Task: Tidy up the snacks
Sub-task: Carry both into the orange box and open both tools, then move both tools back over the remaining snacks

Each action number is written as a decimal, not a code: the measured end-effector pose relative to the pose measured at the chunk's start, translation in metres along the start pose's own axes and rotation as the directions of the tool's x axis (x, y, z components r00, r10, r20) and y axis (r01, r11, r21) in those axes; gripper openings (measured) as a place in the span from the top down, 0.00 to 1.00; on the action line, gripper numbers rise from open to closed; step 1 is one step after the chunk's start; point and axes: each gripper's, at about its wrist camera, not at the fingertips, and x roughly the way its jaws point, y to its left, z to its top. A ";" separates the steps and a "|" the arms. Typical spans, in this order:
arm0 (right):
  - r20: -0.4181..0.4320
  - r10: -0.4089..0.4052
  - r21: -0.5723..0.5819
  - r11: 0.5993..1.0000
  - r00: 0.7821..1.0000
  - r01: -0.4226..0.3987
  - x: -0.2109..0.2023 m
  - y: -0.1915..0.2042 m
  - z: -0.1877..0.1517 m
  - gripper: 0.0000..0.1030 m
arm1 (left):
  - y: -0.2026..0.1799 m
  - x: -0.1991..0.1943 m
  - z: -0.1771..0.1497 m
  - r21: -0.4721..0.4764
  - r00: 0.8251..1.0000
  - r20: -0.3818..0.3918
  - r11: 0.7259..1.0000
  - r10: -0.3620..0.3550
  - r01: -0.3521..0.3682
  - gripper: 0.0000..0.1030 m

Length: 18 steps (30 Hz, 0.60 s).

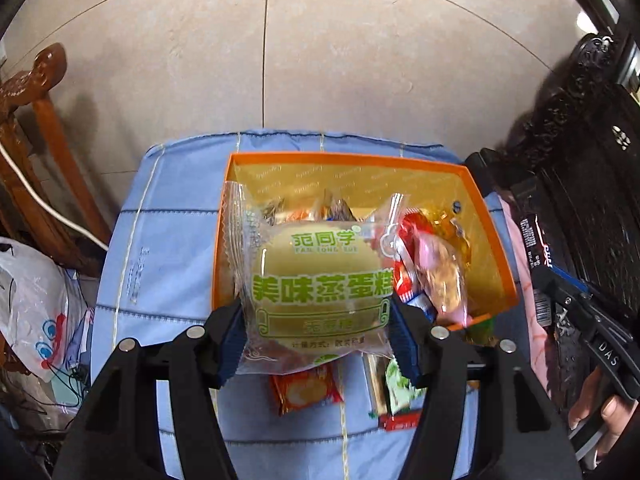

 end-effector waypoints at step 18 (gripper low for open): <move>-0.032 -0.027 0.158 0.987 0.999 0.031 0.038 -0.042 -0.008 0.62 | 0.004 0.051 0.018 0.004 0.995 -0.016 0.995 0.101 -0.101 0.04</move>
